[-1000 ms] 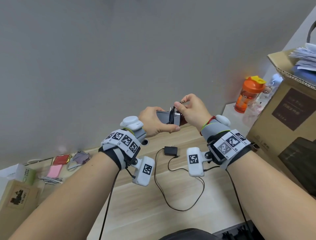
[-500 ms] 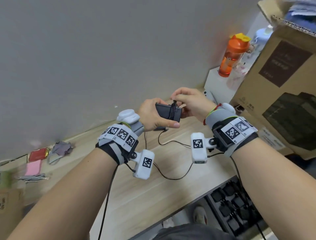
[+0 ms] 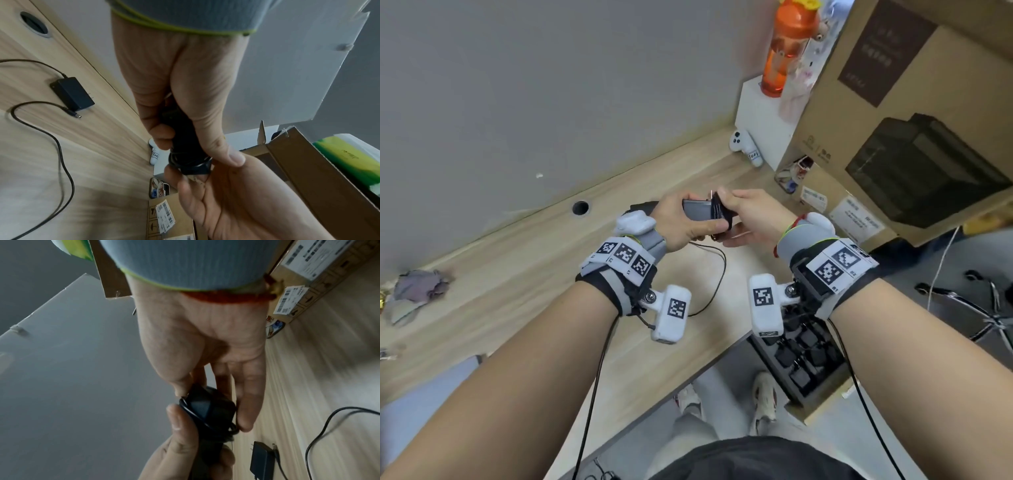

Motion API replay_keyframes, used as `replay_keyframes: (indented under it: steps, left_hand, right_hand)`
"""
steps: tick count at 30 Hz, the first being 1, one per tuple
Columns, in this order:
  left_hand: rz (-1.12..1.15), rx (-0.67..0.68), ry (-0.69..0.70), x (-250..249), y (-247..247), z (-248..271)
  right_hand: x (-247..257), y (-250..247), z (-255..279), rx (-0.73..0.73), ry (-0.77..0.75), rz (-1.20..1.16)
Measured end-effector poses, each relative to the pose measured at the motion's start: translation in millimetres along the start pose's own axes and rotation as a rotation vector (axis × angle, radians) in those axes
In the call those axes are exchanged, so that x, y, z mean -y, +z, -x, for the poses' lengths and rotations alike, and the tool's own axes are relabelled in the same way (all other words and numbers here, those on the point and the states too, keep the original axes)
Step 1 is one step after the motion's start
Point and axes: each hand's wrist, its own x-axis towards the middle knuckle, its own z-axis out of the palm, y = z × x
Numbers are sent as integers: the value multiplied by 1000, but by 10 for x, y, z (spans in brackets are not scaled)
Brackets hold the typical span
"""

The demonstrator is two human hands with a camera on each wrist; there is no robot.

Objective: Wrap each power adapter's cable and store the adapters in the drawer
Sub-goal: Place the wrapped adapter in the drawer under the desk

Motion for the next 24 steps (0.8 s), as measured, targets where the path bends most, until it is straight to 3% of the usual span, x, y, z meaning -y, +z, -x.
replay_keyframes:
  steps: [9, 12, 19, 24]
  left_hand:
    - [-40, -51, 40, -87, 535, 134]
    - [-24, -11, 33, -88, 981, 226]
    - [-95, 55, -22, 218, 1990, 325]
    - [-142, -43, -50, 471, 2612, 411]
  right_hand:
    - [-206, -484, 260, 137, -74, -50]
    - [-540, -857, 365, 191, -79, -76]
    - [-1339, -1518, 522, 122, 45, 1]
    - [-1825, -1876, 561, 166, 90, 2]
